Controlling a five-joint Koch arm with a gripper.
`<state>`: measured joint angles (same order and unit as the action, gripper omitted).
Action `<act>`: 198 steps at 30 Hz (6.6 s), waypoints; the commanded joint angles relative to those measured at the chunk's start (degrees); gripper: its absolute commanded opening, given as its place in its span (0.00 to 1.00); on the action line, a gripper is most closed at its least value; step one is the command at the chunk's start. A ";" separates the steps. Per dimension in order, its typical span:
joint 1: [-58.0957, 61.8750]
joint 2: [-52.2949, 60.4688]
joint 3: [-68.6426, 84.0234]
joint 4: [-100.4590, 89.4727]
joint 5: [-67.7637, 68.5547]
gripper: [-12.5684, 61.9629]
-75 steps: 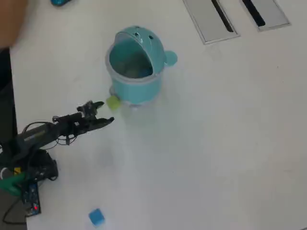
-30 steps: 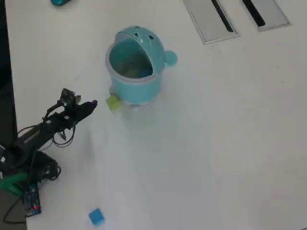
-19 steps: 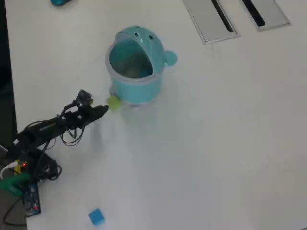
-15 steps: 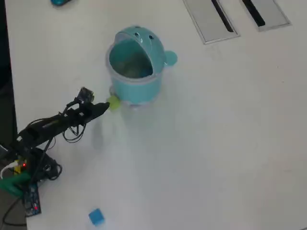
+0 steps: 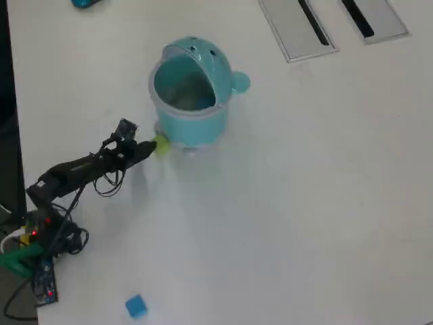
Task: Grasp RGB lego blocks and put them in the bin one by one.
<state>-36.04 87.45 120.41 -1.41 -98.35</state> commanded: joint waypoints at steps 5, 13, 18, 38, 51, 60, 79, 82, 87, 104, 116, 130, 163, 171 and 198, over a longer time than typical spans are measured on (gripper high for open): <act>0.00 -5.01 -7.47 -4.83 -0.18 0.62; 1.23 -8.70 -9.58 -4.83 -0.09 0.62; 1.85 -10.72 -11.69 -4.83 -0.09 0.62; 4.48 -20.39 -15.73 -4.83 -0.18 0.58; 6.50 -16.79 -17.93 -5.54 1.93 0.43; 11.16 -6.68 -12.66 -0.26 1.58 0.43; 12.30 12.48 -9.49 4.39 1.76 0.43; 12.30 14.68 -10.02 4.48 1.93 0.43; 12.39 17.31 -13.01 5.80 2.02 0.43; 3.52 12.30 -34.01 7.29 3.08 0.43; 2.72 -4.39 -53.35 6.24 3.08 0.43; 4.22 -17.40 -66.71 5.19 2.99 0.44; 29.36 -4.22 -56.69 5.89 3.34 0.62; 34.80 7.21 -43.95 5.63 4.48 0.63; 57.13 23.20 -15.38 -2.55 11.69 0.63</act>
<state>19.42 108.72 107.58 1.49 -85.17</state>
